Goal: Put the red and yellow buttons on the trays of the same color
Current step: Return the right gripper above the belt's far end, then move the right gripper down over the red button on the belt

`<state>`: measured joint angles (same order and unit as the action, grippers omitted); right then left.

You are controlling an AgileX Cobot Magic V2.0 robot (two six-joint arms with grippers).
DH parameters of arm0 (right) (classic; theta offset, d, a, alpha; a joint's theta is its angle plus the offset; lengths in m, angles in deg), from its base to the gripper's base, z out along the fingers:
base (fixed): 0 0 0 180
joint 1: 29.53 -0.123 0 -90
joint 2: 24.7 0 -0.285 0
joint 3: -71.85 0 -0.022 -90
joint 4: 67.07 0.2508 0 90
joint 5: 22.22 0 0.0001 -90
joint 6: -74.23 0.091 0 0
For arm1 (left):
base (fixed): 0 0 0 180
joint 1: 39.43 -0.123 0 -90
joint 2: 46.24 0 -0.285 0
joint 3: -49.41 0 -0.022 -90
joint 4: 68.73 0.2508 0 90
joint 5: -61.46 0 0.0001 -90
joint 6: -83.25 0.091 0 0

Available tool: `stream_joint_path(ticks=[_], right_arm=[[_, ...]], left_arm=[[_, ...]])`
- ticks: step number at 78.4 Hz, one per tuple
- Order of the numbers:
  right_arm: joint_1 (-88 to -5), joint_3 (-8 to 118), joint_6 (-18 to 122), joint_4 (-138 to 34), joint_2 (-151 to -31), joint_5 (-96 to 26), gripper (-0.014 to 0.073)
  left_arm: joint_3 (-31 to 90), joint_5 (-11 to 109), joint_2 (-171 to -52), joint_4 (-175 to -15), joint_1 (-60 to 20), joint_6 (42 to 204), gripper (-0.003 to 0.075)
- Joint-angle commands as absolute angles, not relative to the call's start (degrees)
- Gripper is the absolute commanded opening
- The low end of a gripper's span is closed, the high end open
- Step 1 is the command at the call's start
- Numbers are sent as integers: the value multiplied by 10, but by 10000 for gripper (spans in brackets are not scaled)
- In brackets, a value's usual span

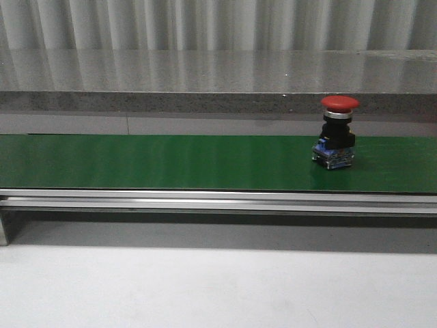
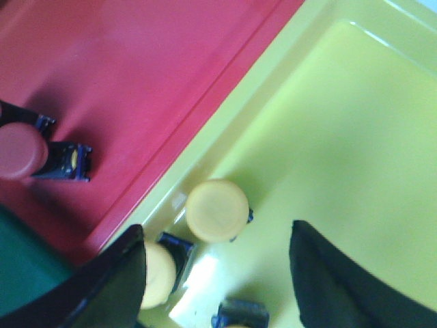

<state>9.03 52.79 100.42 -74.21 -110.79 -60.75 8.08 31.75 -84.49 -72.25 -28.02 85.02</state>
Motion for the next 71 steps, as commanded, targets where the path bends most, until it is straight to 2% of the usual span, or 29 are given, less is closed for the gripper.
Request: stream_joint_path(ticks=[1,12,24,41,60,71], right_arm=[[75,541,991,-752,-1069,-611,467],[32,541,961,-752,-1046,-652,467],[-59,541,916,-751,-1039,-728,467],[-167,554,848,-704,-1049,-770,467],[-192,609,742,-605,-1102,-833,467],[-197,629,712,-569,-1126,-839,504]], left_arm=[[96,360,-846,-730,-276,850,-20],[96,360,-846,-730,-276,850,-20],[96,360,-846,-730,-276,850,-20],[96,360,-846,-730,-276,850,-20],[96,360,-846,-730,-276,850,-20],[96,360,-846,-730,-276,850,-20]])
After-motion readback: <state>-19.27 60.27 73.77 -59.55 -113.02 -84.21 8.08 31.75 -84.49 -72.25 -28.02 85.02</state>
